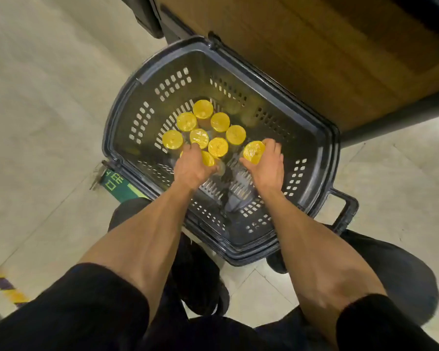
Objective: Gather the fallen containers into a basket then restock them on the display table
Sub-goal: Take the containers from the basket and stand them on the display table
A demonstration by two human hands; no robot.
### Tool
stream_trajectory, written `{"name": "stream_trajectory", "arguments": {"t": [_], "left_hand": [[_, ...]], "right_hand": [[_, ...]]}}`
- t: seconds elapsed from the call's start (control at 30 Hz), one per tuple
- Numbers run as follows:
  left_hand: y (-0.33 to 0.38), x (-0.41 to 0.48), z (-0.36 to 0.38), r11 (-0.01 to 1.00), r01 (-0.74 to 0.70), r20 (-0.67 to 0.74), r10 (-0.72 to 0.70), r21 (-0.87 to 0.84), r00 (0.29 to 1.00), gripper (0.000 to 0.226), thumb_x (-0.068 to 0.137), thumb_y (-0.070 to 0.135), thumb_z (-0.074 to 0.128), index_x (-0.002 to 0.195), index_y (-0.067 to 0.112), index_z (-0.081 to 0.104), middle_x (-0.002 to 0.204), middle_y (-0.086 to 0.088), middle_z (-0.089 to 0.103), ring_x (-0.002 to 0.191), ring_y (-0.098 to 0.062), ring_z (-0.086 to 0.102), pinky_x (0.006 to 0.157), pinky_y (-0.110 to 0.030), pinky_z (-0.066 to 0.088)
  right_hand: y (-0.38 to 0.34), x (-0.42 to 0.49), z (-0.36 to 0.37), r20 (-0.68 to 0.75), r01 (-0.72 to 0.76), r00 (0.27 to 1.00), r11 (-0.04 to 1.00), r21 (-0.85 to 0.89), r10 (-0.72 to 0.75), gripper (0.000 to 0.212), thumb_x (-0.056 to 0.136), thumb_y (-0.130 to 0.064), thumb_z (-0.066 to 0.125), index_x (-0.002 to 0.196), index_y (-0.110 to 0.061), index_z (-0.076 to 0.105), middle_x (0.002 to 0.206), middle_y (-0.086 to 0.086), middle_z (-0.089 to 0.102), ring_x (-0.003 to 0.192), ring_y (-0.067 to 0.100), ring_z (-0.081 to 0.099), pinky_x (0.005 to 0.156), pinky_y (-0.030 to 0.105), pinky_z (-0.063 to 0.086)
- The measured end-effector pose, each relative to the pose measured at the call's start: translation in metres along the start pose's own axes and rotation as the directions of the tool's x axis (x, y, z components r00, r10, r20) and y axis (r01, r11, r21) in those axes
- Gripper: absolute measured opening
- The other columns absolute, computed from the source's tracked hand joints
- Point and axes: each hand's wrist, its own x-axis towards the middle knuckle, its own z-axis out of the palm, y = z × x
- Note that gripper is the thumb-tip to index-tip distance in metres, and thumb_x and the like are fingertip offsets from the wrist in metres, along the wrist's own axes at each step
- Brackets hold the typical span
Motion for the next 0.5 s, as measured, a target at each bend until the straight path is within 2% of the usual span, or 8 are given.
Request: {"name": "stream_trajectory", "arguments": {"t": [0.23, 0.5], "left_hand": [[0.028, -0.104, -0.119, 0.992, -0.106, -0.079, 0.100, -0.073, 0.992, 0.067, 0.077, 0.045, 0.078, 0.127, 0.011, 0.050, 0.124, -0.010, 0.049, 0.107, -0.034, 0.057, 0.089, -0.046, 0.049], [0.051, -0.236, -0.220, 0.948, -0.210, -0.196, 0.165, -0.238, 0.967, 0.065, 0.071, 0.048, 0.082, 0.124, 0.021, 0.055, 0.113, -0.012, 0.059, 0.103, -0.029, 0.056, 0.074, -0.035, 0.043]], "right_hand": [[-0.056, -0.077, -0.121, -0.034, -0.005, 0.999, 0.998, 0.058, 0.007, 0.077, 0.076, -0.053, 0.077, 0.133, -0.014, 0.043, 0.129, 0.007, 0.049, 0.116, 0.028, 0.050, 0.089, 0.039, 0.044], [-0.118, -0.162, -0.268, -0.113, 0.032, 0.994, 0.983, 0.181, -0.012, 0.073, 0.073, -0.060, 0.074, 0.129, -0.022, 0.046, 0.123, -0.003, 0.051, 0.112, 0.019, 0.052, 0.085, 0.031, 0.042]]}}
